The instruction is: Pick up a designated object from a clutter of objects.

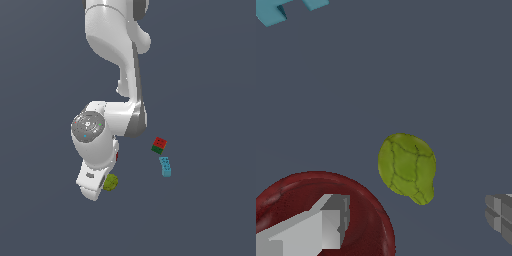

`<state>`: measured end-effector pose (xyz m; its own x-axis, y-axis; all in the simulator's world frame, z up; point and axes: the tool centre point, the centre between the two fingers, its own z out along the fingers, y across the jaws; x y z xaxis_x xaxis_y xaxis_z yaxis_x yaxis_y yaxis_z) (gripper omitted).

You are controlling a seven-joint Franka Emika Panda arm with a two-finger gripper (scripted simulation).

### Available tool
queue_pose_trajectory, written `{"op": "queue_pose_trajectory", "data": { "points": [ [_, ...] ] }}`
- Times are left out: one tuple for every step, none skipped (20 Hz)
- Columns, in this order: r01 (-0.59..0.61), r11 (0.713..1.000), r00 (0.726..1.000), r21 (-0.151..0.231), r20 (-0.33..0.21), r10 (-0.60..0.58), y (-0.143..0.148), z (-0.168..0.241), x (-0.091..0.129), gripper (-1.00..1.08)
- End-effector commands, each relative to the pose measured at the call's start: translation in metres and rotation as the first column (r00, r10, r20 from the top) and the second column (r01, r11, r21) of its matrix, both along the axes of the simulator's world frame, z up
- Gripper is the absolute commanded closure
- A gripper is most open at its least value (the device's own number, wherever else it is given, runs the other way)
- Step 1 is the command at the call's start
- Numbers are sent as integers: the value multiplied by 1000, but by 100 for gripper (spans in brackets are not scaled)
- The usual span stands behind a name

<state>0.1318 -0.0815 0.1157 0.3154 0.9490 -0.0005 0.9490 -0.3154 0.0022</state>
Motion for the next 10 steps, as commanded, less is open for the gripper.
{"op": "queue_pose_trajectory", "data": {
  "points": [
    [-41, 999, 999, 0, 0, 41, -3, -8, 2, -92],
    [-54, 999, 999, 0, 0, 54, -4, -11, 3, -92],
    [-66, 998, 998, 0, -1, 66, -4, -14, 3, -92],
    [-76, 997, 997, 1, -1, 76, -5, -16, 4, -92],
    [-86, 996, 996, 1, -1, 86, -6, -18, 4, -92],
    [-94, 996, 996, 1, -1, 94, -6, -20, 4, -92],
    [-100, 995, 995, 1, -2, 100, -7, -21, 5, -92],
    [-106, 994, 994, 1, -2, 106, -7, -23, 5, -92],
    [-110, 994, 994, 1, -2, 110, -8, -24, 5, -92],
    [-113, 994, 994, 1, -2, 113, -8, -24, 5, -92]
  ]
}}
